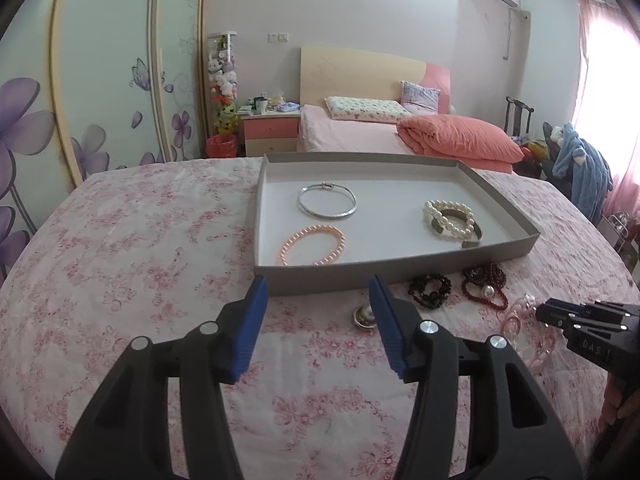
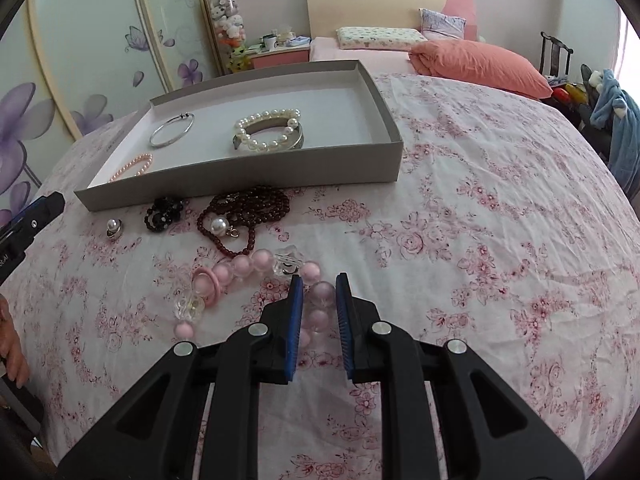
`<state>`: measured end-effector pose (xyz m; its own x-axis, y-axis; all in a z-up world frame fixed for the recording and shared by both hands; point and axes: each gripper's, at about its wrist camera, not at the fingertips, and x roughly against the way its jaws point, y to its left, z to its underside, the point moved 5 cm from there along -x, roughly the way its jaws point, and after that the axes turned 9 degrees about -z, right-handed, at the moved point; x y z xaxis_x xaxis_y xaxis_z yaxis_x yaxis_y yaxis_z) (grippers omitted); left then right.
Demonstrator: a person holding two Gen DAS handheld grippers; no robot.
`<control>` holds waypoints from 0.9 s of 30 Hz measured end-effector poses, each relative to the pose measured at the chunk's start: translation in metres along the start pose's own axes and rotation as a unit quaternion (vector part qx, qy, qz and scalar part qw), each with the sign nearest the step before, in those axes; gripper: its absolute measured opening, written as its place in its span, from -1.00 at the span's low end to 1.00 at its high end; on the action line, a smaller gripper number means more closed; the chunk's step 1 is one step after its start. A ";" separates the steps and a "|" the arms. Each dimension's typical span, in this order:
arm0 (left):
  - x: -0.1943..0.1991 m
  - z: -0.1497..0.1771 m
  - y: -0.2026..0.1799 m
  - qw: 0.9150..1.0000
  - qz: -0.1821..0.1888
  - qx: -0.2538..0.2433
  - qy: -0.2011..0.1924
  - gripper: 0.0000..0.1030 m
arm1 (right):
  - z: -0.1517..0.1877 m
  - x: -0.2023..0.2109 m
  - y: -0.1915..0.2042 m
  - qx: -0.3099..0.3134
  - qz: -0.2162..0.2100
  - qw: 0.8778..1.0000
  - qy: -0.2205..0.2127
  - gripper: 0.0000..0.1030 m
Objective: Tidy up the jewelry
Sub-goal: 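Close the left tool on the silver pearl-topped ring while the right reaches the pink beaded bracelet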
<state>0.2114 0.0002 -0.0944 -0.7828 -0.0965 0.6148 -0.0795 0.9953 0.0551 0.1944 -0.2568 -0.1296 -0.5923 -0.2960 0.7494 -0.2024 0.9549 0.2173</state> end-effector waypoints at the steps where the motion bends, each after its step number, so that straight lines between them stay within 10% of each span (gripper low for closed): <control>1: -0.001 0.001 -0.002 1.000 0.003 -0.003 0.003 0.05 | 0.000 -0.001 0.001 0.003 0.001 1.000 0.000 -0.65; 18: -0.045 0.017 -0.046 0.994 -0.007 -0.063 0.094 0.14 | 0.001 -0.005 0.005 0.032 0.009 0.999 -0.005 -0.68; 27: -0.054 0.018 -0.042 0.992 -0.022 -0.057 0.109 -0.57 | -0.002 -0.006 0.004 0.038 0.004 0.999 -0.003 -0.68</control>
<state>0.2461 -0.0362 -0.1446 -0.6267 -0.1491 0.7649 -0.0301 0.9854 0.1675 0.1988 -0.2515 -0.1316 -0.5993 -0.2894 0.7464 -0.2565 0.9526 0.1634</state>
